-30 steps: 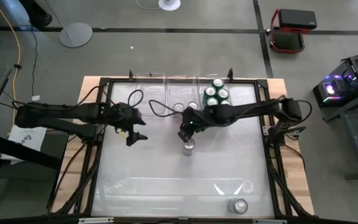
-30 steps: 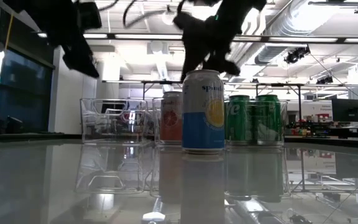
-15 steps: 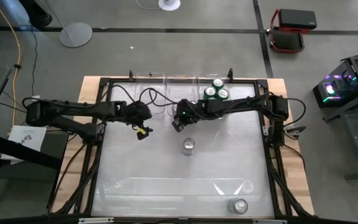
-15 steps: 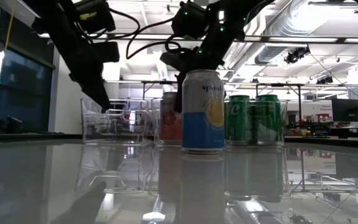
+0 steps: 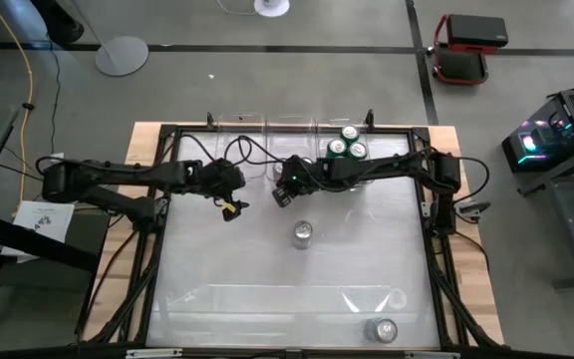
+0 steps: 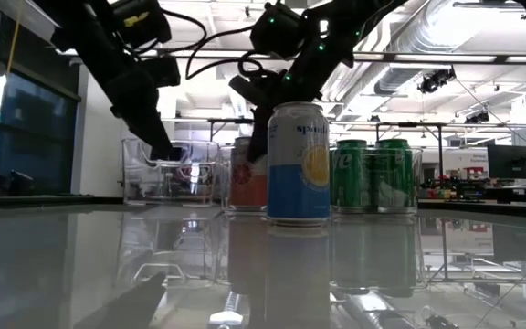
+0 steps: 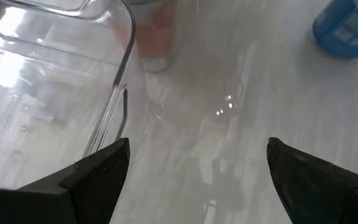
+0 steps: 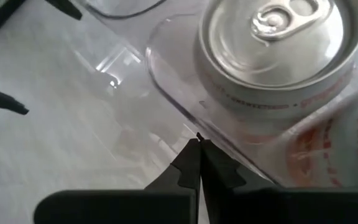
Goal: Sort soda cans
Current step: Adjust the transparent bins
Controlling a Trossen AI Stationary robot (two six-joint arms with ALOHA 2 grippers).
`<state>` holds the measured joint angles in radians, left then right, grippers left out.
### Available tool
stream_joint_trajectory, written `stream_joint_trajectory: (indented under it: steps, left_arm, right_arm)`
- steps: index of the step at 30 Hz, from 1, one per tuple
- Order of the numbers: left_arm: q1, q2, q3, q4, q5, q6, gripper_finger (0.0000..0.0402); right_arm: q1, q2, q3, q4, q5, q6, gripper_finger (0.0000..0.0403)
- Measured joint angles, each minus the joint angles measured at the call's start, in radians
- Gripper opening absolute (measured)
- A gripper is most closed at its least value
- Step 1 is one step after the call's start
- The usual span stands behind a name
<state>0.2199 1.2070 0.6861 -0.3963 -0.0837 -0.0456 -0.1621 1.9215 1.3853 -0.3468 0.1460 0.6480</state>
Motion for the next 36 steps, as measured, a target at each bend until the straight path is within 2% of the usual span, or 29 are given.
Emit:
stream_joint_trajectory:
  steps: [6, 14, 18, 24, 29, 32, 36]
  left_arm:
    - [0.001, -0.087, 0.000, -0.023, 0.038, -0.052, 0.0355]
    - [0.001, -0.248, 0.000, -0.027, 0.045, -0.102, 0.0355]
    - [0.001, -0.306, 0.000, -0.032, 0.046, -0.122, 0.0355]
    - [0.001, -0.343, 0.000, -0.033, 0.047, -0.134, 0.0355]
    - [0.000, -0.343, 0.000, -0.033, 0.047, -0.124, 0.0355]
    - [0.000, -0.343, 0.000, -0.033, 0.047, -0.118, 0.0355]
    - [0.000, -0.343, 0.000, -0.033, 0.046, -0.118, 0.0355]
  right_arm:
    - [0.033, -0.043, 0.001, -0.019, 0.000, 0.007, 0.0003]
    - [0.057, -0.215, 0.001, -0.160, 0.163, 0.051, 0.0002]
    - [0.057, -0.348, 0.001, -0.365, 0.270, 0.145, 0.0002]
    - [0.050, -0.529, -0.006, -0.778, 0.395, 0.369, 0.0002]
    - [0.046, -0.655, -0.111, -0.918, 0.487, 0.550, 0.0002]
    - [0.016, -0.735, -0.226, -0.980, 0.472, 0.683, 0.0002]
    - [-0.052, -0.848, -0.390, -0.996, 0.394, 0.805, 0.0002]
